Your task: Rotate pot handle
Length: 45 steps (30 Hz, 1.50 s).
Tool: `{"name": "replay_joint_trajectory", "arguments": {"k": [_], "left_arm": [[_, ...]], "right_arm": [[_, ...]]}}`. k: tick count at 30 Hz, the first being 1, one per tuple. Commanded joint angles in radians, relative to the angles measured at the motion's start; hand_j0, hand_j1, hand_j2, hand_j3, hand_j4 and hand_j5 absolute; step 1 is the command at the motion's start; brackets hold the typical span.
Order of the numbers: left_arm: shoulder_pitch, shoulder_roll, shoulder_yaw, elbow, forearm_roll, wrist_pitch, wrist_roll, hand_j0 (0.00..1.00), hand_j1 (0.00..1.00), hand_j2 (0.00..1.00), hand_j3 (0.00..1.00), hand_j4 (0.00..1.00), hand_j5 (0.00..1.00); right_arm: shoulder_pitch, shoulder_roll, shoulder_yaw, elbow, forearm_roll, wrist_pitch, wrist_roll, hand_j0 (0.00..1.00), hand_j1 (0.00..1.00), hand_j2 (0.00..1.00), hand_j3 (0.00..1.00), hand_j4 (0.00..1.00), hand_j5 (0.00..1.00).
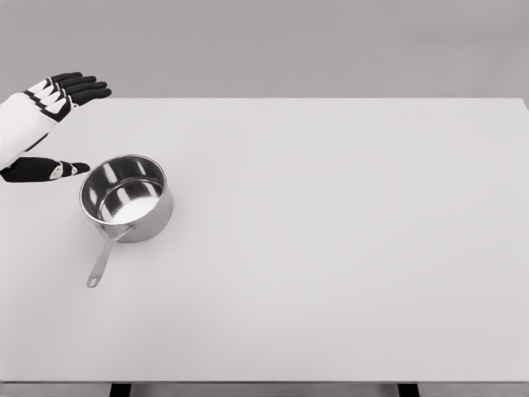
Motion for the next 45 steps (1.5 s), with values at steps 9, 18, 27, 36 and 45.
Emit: {"name": "replay_joint_trajectory", "arguments": {"k": [9,18,27,36,45], "left_arm": [[-0.002,0.003,-0.001,-0.007,0.006,0.001,-0.001,1.00,1.00,1.00,1.00,1.00,1.00],[0.000,0.017,-0.082,-0.036,-0.028,0.001,0.015,1.00,1.00,1.00,1.00,1.00,1.00],[-0.009,0.010,-0.174,-0.042,-0.094,0.001,0.028,1.00,1.00,1.00,1.00,1.00,1.00],[0.002,-0.022,-0.260,-0.042,-0.221,0.001,0.030,1.00,1.00,1.00,1.00,1.00,1.00],[0.017,-0.048,-0.303,-0.039,-0.304,0.001,0.035,1.00,1.00,1.00,1.00,1.00,1.00]], "right_arm": [[0.002,0.000,-0.001,0.004,0.002,0.001,0.001,1.00,1.00,1.00,1.00,1.00,1.00],[0.002,0.000,0.000,0.002,0.002,-0.001,0.001,1.00,1.00,1.00,1.00,1.00,1.00],[0.002,0.000,0.000,0.002,0.002,0.001,0.001,1.00,1.00,1.00,1.00,1.00,1.00],[0.002,0.000,0.000,0.002,0.002,-0.001,0.001,1.00,1.00,1.00,1.00,1.00,1.00],[0.002,0.000,0.000,0.002,0.002,-0.001,0.001,1.00,1.00,1.00,1.00,1.00,1.00]]}}
